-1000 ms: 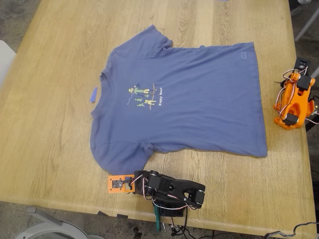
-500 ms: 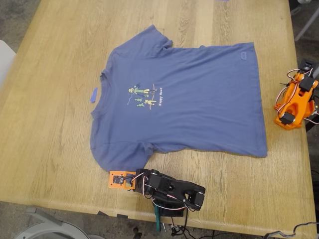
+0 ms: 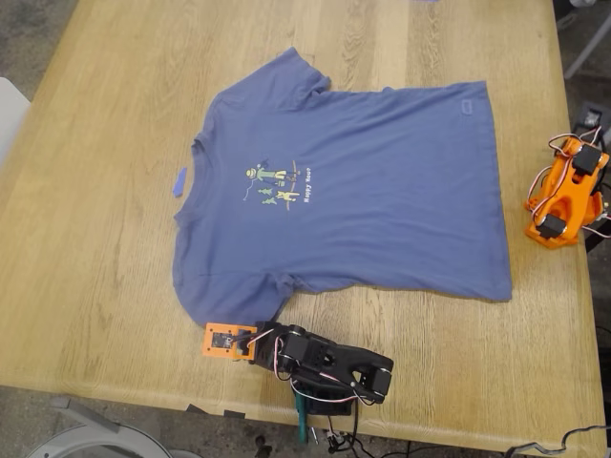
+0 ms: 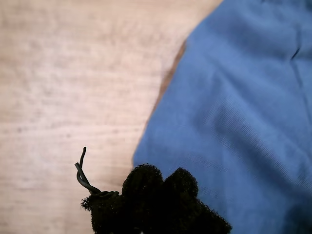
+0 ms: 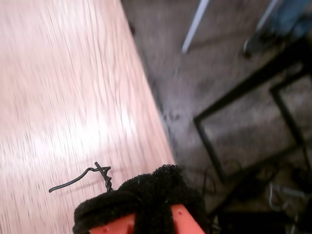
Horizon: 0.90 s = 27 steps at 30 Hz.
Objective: Fold a T-shirt
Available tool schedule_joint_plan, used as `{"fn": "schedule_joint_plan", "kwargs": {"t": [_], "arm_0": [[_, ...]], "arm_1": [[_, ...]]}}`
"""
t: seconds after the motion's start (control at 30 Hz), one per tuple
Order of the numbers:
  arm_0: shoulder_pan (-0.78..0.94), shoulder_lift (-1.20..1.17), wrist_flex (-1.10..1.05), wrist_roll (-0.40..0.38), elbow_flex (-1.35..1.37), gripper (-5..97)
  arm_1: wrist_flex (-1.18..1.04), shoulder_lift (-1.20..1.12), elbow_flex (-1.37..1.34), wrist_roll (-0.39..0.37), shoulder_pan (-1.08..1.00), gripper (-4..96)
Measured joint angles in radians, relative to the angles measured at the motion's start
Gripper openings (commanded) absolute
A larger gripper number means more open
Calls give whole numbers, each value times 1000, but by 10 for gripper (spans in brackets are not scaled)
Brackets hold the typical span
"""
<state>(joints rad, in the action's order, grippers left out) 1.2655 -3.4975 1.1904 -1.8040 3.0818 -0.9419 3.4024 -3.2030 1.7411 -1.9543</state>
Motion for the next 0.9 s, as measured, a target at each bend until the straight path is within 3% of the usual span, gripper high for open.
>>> {"fn": "schedule_joint_plan", "kwargs": {"t": [0.2,0.47,0.63,0.9], "arm_0": [[-14,0,-167,80,0,109],[-43,0,-299,141,0,413],[-129,0,-365,141,0,460],[-167,0,-222,183,-83,532]], "arm_1": [[199,0,0,-23,37,159],[370,0,8,-64,94,288],[354,0,52,-95,110,317],[161,0,232,-114,232,377]]}}
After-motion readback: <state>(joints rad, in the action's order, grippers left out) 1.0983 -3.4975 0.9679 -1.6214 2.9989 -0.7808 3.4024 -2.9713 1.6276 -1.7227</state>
